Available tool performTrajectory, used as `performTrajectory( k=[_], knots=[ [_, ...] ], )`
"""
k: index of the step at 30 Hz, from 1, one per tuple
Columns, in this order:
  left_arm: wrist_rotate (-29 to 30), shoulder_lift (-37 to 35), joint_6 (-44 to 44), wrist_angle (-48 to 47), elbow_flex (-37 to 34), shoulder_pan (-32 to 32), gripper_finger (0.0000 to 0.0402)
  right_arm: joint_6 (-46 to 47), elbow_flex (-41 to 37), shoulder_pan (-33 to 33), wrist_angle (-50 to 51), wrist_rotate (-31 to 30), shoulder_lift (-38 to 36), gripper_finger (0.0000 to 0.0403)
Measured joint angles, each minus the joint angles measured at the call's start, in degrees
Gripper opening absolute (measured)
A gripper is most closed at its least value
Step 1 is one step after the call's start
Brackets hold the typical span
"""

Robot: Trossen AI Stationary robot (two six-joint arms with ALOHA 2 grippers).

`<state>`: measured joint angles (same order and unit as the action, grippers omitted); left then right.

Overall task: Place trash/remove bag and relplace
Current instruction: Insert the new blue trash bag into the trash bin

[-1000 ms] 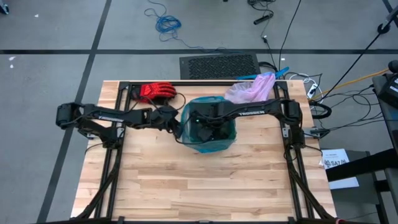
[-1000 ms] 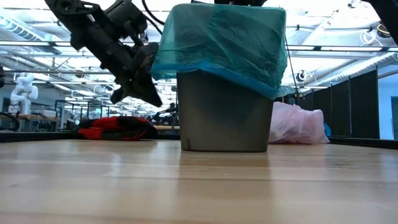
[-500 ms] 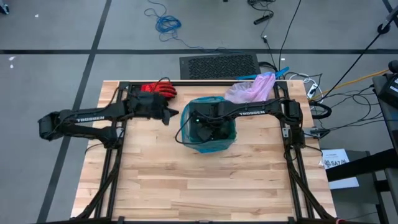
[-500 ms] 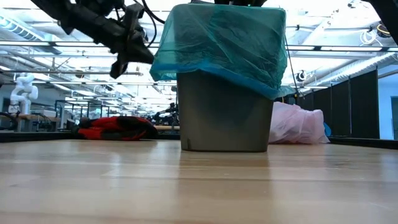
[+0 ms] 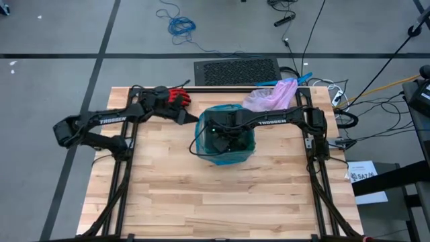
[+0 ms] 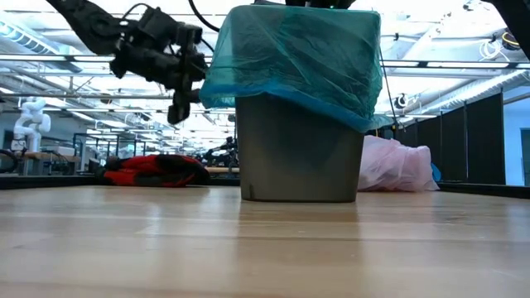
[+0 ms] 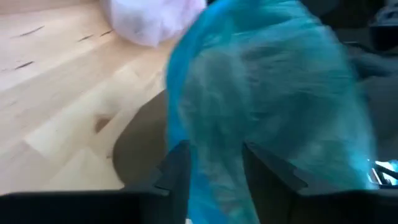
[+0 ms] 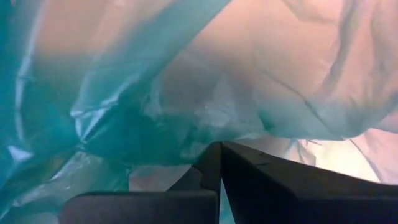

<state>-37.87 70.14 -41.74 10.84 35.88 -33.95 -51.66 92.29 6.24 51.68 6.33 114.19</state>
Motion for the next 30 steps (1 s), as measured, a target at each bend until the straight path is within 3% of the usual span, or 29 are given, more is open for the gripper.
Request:
performTrajectory(
  k=[7, 16, 20, 24, 30],
  knots=[
    [0.0, 6.2, 0.0, 2.8, 0.0, -1.2, 0.0183, 0.0, 0.0, 0.0, 0.0, 0.0, 0.0, 0.0],
    [-4.0, 8.4, -1.4, 13.2, 0.0, -2.1, 0.0188, 0.0, 0.0, 0.0, 0.0, 0.1, 0.0, 0.0],
    [-5.0, 9.8, -1.0, 13.3, 0.1, -2.0, 0.0183, 0.0, 0.0, 0.0, -0.3, 1.3, 0.0, 0.0],
    [-3.6, 11.4, 0.6, 12.3, 0.1, -2.0, 0.0148, 0.0, 0.0, 0.0, -0.5, 1.4, 0.0, 0.0],
    [-2.1, 13.9, 2.8, 12.3, 0.1, -2.0, 0.003, 0.0, 0.0, 0.0, -0.5, 1.5, 0.0, 0.0]
  ],
)
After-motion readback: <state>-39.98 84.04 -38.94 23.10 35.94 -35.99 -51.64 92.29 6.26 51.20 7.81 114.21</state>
